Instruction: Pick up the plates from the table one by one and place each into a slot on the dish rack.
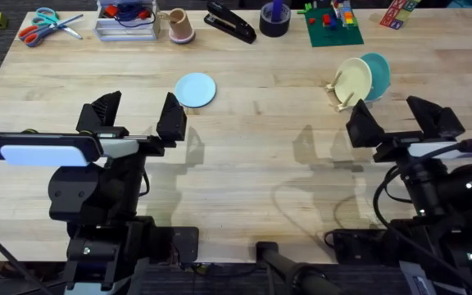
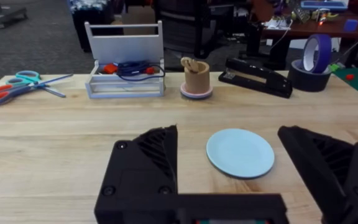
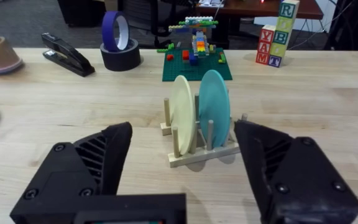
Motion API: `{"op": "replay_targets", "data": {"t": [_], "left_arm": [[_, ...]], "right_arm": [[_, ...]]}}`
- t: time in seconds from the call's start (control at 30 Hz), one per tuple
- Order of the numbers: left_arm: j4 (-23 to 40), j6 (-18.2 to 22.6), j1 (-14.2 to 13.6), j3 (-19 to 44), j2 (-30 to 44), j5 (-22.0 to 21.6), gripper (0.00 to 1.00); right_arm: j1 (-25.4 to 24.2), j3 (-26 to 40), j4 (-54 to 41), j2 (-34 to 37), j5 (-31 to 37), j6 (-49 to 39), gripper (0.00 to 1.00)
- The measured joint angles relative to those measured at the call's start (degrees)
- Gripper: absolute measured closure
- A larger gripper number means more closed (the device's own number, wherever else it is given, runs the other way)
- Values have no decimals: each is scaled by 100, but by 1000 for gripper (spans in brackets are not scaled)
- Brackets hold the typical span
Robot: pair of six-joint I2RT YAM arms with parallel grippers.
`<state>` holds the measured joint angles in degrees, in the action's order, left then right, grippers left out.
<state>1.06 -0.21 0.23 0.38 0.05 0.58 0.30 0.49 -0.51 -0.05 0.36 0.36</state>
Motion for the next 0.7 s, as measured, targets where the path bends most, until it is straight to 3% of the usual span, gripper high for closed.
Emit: {"op": "replay_targets", "data": {"t": [0.57, 0.7], "left_arm": [[1, 68, 0, 8, 0, 0, 7], [303, 90, 0, 157, 0, 1, 8]], "right_arm": [[0, 4, -16, 0, 2, -178, 7], [0, 67, -129, 0, 1, -318, 7]]}}
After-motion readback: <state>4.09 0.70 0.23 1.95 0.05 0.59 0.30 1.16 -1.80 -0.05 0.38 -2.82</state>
